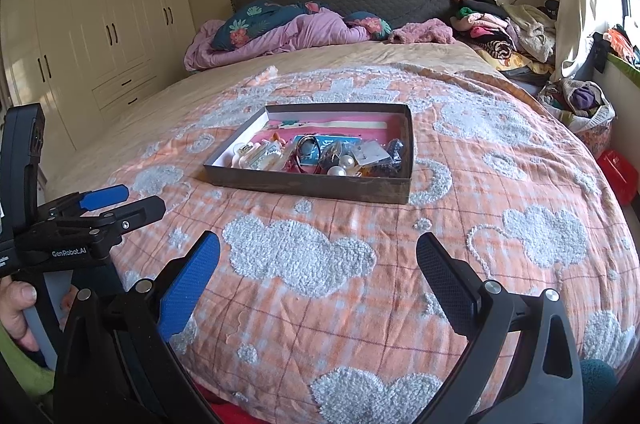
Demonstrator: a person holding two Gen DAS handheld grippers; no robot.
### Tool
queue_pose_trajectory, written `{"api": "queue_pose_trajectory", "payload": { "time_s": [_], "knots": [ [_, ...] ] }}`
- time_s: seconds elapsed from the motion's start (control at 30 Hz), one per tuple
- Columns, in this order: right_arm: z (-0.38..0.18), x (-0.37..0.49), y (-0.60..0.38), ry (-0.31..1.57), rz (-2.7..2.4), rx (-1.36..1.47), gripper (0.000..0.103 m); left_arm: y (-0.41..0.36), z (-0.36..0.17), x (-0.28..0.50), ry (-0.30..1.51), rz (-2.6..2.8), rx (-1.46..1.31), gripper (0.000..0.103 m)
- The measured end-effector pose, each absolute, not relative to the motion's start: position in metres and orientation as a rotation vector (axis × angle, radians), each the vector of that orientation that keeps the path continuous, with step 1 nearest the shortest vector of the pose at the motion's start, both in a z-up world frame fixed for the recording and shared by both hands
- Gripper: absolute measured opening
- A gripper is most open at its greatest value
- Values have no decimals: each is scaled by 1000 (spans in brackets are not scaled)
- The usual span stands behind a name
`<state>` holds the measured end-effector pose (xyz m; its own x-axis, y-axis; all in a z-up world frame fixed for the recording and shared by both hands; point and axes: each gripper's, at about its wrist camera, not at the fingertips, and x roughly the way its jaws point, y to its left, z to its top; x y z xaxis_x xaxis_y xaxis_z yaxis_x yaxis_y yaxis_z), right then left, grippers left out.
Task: Organize jewelry
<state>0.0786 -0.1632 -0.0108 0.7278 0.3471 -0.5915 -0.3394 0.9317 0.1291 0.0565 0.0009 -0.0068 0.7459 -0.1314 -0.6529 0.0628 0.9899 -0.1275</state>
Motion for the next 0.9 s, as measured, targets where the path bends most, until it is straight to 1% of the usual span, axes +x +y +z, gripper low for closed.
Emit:
{"api": "queue_pose_trajectory", "payload": {
  "time_s": [0.9],
  "knots": [
    [-11, 79, -162, 656, 379, 11, 98, 4, -5, 56, 720, -99, -97, 93]
  ]
}}
